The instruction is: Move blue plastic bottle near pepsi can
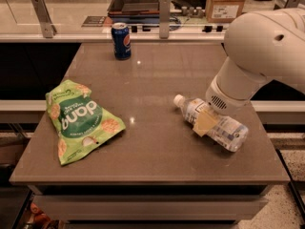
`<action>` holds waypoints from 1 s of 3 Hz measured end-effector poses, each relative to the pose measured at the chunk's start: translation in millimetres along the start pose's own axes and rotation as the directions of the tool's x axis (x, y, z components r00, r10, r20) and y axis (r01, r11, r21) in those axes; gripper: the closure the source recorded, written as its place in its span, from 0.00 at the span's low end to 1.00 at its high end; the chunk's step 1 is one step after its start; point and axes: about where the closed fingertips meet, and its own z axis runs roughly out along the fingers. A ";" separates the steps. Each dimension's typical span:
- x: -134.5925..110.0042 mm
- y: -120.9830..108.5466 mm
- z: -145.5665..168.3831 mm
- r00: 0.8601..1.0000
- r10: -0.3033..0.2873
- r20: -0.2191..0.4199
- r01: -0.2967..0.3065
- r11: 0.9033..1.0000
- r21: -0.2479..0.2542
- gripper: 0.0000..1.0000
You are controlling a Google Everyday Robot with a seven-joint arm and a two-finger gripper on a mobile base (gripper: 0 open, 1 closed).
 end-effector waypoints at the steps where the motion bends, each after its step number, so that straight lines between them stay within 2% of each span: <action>1: -2.3 -7.8 -7.5 1.000 0.010 -0.005 -0.010 1.000 0.012 1.00; 2: -21.6 -38.8 -31.6 1.000 0.020 -0.002 -0.019 0.996 0.085 1.00; 3: -54.7 -79.4 -71.8 0.999 0.031 0.016 -0.033 0.981 0.191 1.00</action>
Offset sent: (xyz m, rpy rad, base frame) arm 0.0905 -0.0339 0.1052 -0.1244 -0.1795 -0.0762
